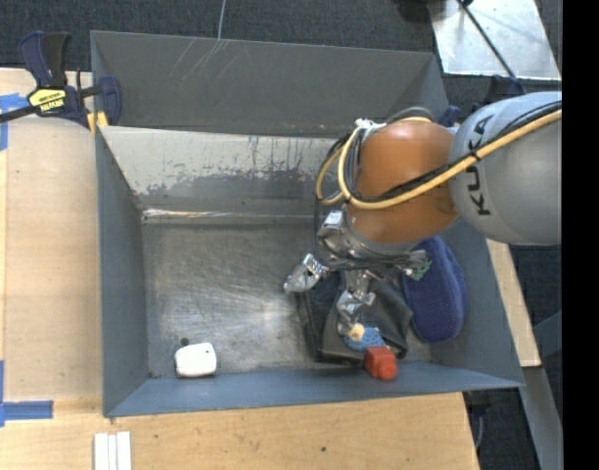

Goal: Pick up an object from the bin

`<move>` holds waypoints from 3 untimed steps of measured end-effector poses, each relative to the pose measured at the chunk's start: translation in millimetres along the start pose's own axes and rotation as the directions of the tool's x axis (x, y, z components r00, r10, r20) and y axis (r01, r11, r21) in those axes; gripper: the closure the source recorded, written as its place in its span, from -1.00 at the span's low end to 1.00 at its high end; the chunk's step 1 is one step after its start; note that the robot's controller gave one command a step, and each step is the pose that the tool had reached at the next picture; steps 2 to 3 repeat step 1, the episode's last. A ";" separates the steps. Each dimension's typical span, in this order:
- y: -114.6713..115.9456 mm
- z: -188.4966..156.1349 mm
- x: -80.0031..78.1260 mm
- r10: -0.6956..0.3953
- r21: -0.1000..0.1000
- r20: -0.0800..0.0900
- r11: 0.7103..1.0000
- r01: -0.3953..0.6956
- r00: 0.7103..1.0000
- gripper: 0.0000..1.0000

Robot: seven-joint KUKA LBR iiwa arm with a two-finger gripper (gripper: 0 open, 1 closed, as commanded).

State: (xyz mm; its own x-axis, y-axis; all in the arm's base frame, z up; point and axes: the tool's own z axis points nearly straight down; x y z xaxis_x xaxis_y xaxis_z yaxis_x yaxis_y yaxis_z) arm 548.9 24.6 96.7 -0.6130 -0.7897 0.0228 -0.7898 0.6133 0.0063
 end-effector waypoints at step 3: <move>3.6 -108.1 9.0 -0.017 0.011 0.026 1.000 0.017 1.000 1.00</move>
Offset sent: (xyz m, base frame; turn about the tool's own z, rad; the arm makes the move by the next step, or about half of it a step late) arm -0.0070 -0.0027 0.1059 -0.0205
